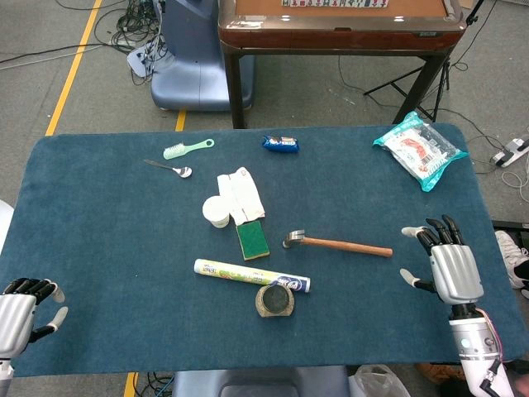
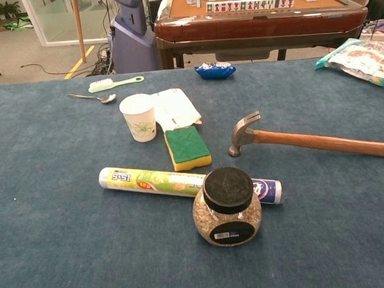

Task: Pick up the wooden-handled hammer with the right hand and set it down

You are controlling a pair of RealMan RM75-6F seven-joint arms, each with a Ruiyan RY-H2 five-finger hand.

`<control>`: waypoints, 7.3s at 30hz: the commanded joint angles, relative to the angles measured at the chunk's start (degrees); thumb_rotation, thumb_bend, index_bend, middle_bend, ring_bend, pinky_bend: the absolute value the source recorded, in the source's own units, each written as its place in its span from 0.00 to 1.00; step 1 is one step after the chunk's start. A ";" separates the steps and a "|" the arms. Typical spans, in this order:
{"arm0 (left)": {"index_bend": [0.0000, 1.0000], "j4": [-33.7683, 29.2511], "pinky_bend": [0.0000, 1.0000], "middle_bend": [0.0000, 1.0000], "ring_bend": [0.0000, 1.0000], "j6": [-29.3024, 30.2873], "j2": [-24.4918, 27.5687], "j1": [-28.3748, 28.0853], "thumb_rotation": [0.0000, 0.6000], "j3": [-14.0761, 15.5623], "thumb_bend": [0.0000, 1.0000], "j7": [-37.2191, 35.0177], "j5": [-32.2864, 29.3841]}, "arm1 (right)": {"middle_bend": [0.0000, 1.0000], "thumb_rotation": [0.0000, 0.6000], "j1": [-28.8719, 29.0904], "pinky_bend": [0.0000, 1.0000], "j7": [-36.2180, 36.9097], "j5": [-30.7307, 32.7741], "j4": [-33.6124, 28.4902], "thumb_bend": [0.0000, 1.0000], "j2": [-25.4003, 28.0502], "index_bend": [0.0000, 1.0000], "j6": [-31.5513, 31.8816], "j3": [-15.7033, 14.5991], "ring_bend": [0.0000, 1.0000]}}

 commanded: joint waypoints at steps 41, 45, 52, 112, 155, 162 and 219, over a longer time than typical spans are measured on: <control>0.56 0.33 0.28 0.50 0.38 0.75 0.27 0.36 1.00 -0.02 0.25 -1.48 0.33 | 0.35 1.00 28.77 0.07 -17.05 29.76 20.54 0.26 -21.88 0.35 -30.77 5.93 0.13; 0.56 0.35 0.28 0.50 0.38 0.85 0.28 0.40 1.00 -0.08 0.25 -1.59 0.27 | 0.37 1.00 30.27 0.07 -17.62 31.67 22.03 0.32 -23.11 0.35 -31.36 5.74 0.13; 0.56 0.45 0.28 0.50 0.38 0.89 0.30 0.42 1.00 -0.17 0.25 -1.76 0.14 | 0.39 1.00 32.00 0.07 -18.32 34.42 23.03 0.37 -23.84 0.35 -32.10 4.83 0.14; 0.55 0.78 0.28 0.50 0.38 0.19 -0.05 0.23 1.00 -0.50 0.25 -1.10 -0.93 | 0.56 1.00 34.78 0.07 -12.31 36.59 26.89 0.77 -24.52 0.51 -34.24 0.61 0.30; 0.55 0.63 0.27 0.50 0.38 -0.29 -0.14 0.09 1.00 -0.40 0.25 -0.57 -1.12 | 0.58 1.00 34.90 0.17 -2.40 32.61 22.05 1.00 -17.06 0.52 -38.86 2.10 0.36; 0.55 0.56 0.27 0.50 0.38 -0.50 -0.16 -0.01 1.00 -0.34 0.25 -0.38 -1.06 | 0.59 1.00 34.17 0.17 0.97 30.97 19.47 1.00 -14.10 0.52 -39.66 2.62 0.37; 0.54 0.38 0.27 0.50 0.38 0.15 -0.08 0.20 1.00 -0.05 0.25 -0.73 -0.28 | 0.76 1.00 41.37 0.69 7.21 34.67 17.93 1.00 -12.56 0.70 -45.86 2.99 0.62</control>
